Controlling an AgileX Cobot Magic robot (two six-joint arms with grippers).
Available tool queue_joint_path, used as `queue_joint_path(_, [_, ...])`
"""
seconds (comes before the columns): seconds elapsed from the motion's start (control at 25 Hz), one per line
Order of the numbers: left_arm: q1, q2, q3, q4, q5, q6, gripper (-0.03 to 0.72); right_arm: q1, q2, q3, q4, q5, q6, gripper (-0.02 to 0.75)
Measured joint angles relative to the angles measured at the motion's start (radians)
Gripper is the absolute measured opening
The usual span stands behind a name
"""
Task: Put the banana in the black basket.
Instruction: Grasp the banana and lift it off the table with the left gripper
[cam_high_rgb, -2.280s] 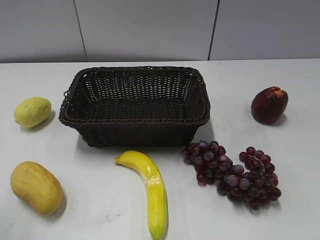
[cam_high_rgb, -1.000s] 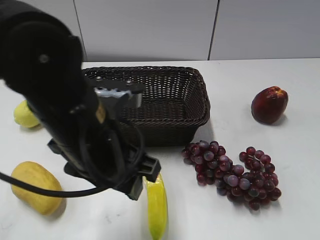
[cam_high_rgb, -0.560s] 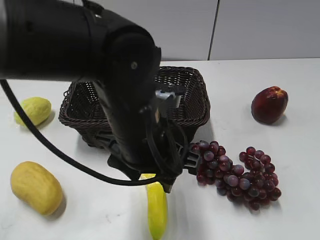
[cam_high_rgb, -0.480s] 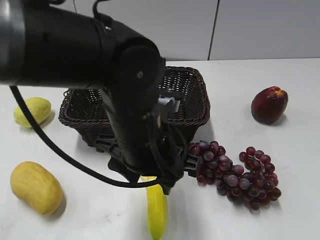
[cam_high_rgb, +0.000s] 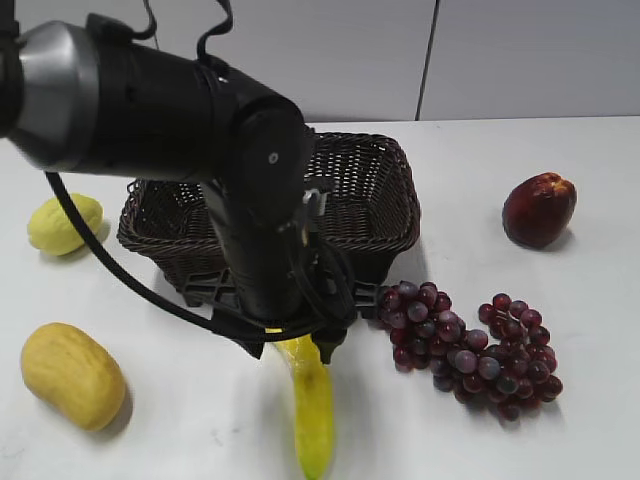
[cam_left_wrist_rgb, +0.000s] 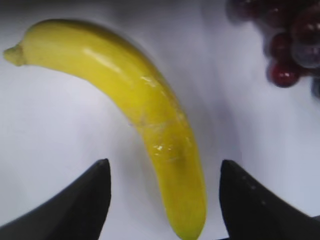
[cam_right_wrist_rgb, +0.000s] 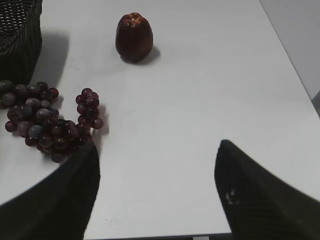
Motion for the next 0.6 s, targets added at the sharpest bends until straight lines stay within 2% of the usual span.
queue_joint_path(0.2, [0.027,0.004,0.000,-0.002,-0.026,-0.005,0.663,0.000,0.000,0.000,0.000,0.000,0.000,0.572])
queue_joint_path(0.6, [0.026,0.066,-0.001,-0.046,-0.041,-0.005,0.663,0.000,0.000,0.000,0.000,0.000,0.000,0.572])
